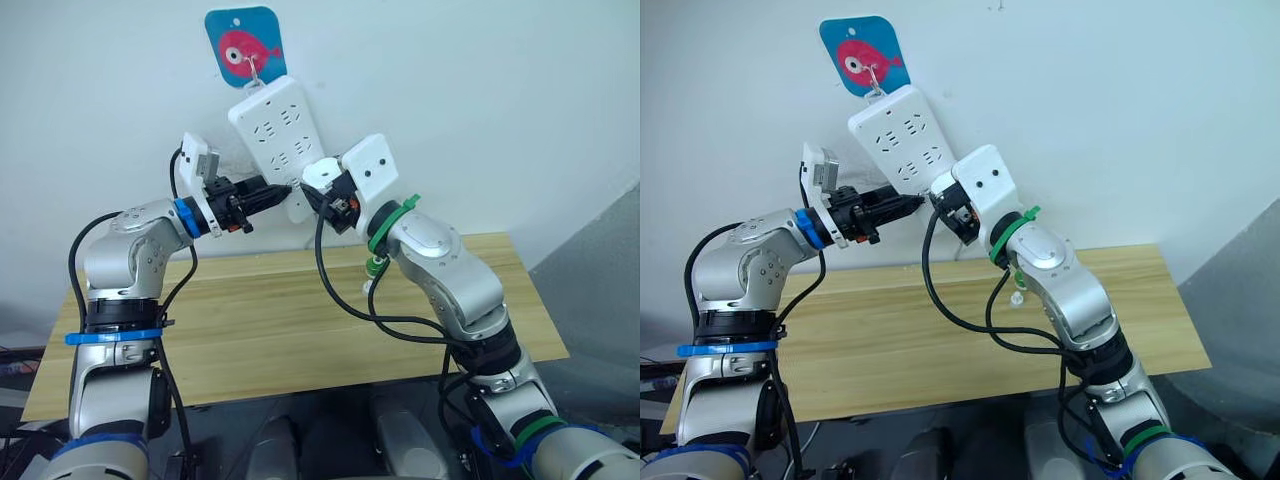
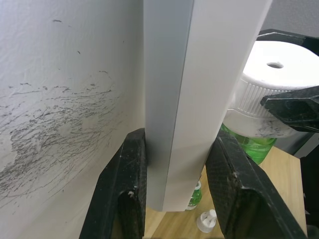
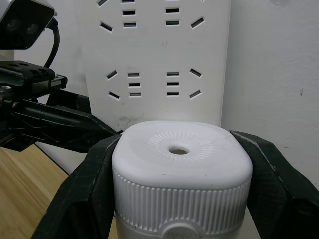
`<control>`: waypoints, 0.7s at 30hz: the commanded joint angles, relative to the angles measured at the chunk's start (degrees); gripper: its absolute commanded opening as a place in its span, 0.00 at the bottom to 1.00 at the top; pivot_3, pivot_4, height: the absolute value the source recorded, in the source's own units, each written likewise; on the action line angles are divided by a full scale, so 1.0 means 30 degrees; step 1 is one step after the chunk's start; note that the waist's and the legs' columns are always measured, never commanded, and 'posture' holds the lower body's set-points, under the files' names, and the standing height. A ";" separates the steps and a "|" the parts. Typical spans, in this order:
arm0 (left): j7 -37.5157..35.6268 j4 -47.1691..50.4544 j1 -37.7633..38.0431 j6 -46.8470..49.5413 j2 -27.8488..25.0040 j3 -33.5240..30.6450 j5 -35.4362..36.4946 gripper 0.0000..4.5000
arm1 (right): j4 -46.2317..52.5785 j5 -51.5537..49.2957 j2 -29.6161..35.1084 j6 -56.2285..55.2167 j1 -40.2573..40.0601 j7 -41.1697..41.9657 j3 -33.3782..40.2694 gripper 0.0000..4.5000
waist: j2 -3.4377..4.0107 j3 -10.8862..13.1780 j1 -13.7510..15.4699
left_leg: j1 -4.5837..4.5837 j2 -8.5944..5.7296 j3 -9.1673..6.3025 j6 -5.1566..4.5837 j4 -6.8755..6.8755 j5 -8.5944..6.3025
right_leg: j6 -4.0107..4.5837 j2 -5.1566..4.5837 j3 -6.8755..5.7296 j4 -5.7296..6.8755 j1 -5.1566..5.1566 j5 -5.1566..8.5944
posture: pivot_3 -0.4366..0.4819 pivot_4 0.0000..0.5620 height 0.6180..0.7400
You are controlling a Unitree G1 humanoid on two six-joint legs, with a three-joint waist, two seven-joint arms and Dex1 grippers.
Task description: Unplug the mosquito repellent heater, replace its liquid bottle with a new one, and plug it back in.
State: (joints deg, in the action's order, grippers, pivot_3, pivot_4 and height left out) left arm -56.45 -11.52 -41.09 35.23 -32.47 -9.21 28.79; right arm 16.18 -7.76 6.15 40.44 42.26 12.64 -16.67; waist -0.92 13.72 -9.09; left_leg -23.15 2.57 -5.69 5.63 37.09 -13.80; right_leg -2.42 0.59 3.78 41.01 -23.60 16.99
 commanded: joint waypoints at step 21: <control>-0.0252 0.0455 -0.0022 -0.0859 -0.0193 -0.0160 -0.0109 0.29 | 0.2449 -0.1831 -0.0023 0.0655 -0.0650 0.2280 0.1760 1.00 | -0.0010 -0.0008 0.0059 | -0.0047 -0.0025 -0.0020 0.0061 -0.0039 0.0034 | 0.0001 -0.0038 -0.0023 -0.0092 0.0011 0.0000 | 0.30 0.31 0.88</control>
State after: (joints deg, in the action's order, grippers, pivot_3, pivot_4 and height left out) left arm -57.26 -10.36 -40.81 34.52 -32.17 -9.19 28.77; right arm 18.53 -11.15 5.91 41.46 40.58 18.46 -12.44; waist -0.95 13.69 -8.91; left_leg -23.32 2.48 -5.75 5.83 36.98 -13.69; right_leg -2.42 0.45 3.72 40.73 -23.60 16.99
